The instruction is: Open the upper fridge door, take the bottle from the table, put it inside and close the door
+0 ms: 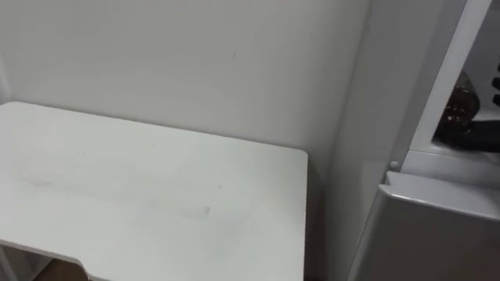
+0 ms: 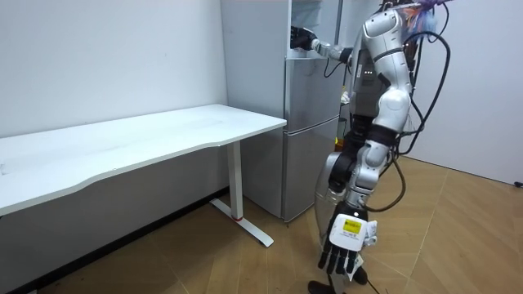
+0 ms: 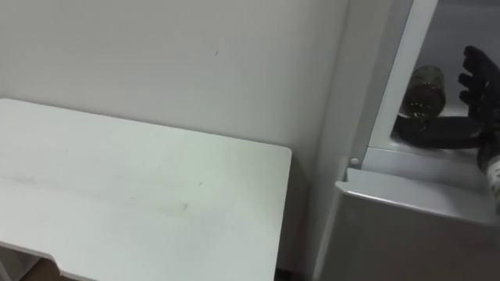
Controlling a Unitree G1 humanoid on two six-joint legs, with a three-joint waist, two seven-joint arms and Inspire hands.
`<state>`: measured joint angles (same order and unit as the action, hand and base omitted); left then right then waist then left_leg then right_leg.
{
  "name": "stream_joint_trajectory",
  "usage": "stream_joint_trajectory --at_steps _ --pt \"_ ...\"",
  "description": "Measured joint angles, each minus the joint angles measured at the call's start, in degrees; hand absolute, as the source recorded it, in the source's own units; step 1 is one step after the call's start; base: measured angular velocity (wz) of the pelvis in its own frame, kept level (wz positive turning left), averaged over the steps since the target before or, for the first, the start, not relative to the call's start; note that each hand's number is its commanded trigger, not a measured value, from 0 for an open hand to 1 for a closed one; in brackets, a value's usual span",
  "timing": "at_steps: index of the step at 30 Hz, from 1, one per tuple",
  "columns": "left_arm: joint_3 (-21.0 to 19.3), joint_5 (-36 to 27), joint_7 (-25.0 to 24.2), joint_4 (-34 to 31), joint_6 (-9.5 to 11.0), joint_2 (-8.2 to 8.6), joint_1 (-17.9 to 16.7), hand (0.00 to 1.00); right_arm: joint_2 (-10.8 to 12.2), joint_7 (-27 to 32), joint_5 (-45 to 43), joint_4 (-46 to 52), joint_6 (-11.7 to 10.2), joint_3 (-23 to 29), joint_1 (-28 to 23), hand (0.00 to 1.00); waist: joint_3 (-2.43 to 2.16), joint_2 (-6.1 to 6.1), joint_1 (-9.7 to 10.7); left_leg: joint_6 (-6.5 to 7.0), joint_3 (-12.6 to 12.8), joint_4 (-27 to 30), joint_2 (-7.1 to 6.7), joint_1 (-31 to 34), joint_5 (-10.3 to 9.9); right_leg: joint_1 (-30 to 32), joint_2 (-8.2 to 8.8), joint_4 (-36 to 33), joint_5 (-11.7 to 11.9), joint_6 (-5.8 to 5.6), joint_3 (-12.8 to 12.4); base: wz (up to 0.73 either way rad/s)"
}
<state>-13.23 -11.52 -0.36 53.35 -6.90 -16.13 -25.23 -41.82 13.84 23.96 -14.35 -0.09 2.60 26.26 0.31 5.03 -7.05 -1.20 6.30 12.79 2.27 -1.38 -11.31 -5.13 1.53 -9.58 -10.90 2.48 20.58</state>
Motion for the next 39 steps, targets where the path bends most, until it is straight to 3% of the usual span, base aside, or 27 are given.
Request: stream_joint_trajectory --at_steps 3,8,14,22,29,31,34,36,39 --pt "-0.27 1.10 -0.01 0.82 0.55 0.44 0.06 0.00 1.45 3.50 -0.20 3.31 0.27 1.18 -1.20 0.00 -0.16 0.08 0.50 0.03 0.37 -0.13 0.02 -0.27 0.02 0.02 0.00 -0.15 0.00 -0.02 -0.69 -0.07" --pt "-0.25 2.52 0.00 1.83 2.20 1.70 0.21 0.00 1.61 8.19 -0.32 11.60 0.09 3.49 -4.03 0.00 -0.47 -0.63 0.78 0.04 1.41 -0.73 0.04 -1.44 0.02 -0.36 -0.05 -0.26 0.02 -0.09 -1.90 -0.13" --pt "0.02 3.80 0.19 2.36 2.34 2.10 1.75 0.00 2.26 11.49 -1.55 18.84 -0.68 3.69 -5.71 0.00 -0.18 -1.05 1.52 0.06 3.01 -1.52 0.08 -3.40 0.00 -0.85 -0.10 -0.11 -0.21 -0.19 -3.36 -0.13" --pt "0.19 5.02 0.24 2.55 2.41 2.27 2.52 0.00 3.79 12.74 -1.64 21.48 -0.84 3.75 -6.58 0.00 -0.29 -0.95 2.50 0.28 3.95 -2.04 0.12 -4.46 -0.14 -0.88 -0.12 -0.45 -0.12 -0.34 -4.67 -0.09" --pt "0.24 8.21 0.22 4.53 3.23 2.45 4.49 0.00 7.18 10.74 -1.82 31.36 -2.42 5.31 -12.07 0.00 -0.16 -1.65 3.34 0.33 3.97 -2.33 0.09 -4.27 -0.22 -0.82 -0.21 -0.29 -0.12 -0.37 -4.75 0.00" --pt "0.74 9.37 0.16 4.54 3.22 2.48 4.78 0.00 8.71 9.77 -2.95 33.47 -2.39 5.31 -12.17 0.00 -0.25 -1.88 3.82 0.33 4.53 -2.60 0.09 -4.12 -0.22 -0.38 -0.20 -0.35 -0.14 -0.40 -5.00 -0.07" --pt "1.15 9.96 0.13 4.55 3.24 2.50 5.20 0.00 9.05 8.49 -4.50 35.56 -2.44 5.31 -12.56 0.00 -0.47 -2.37 3.79 0.33 4.81 -3.15 0.09 -4.24 -0.21 0.08 -0.29 -0.43 -0.15 -0.41 -5.63 -0.11" --pt "1.19 9.95 0.18 4.52 3.46 2.59 5.66 0.00 11.15 7.69 -4.92 36.94 -2.92 5.30 -13.09 0.00 -0.53 -2.24 3.83 0.32 5.53 -3.12 0.08 -4.40 -0.20 0.20 -0.47 -0.38 -0.14 -0.40 -6.40 -0.15" --pt "1.50 9.94 0.25 4.68 4.43 3.98 6.65 0.00 13.89 7.08 -7.54 38.32 -3.96 5.30 -14.40 0.00 -0.55 -2.19 4.11 0.32 5.55 -3.11 0.10 -4.51 -0.20 0.13 -0.47 -0.40 -0.13 -0.39 -6.43 -0.03"
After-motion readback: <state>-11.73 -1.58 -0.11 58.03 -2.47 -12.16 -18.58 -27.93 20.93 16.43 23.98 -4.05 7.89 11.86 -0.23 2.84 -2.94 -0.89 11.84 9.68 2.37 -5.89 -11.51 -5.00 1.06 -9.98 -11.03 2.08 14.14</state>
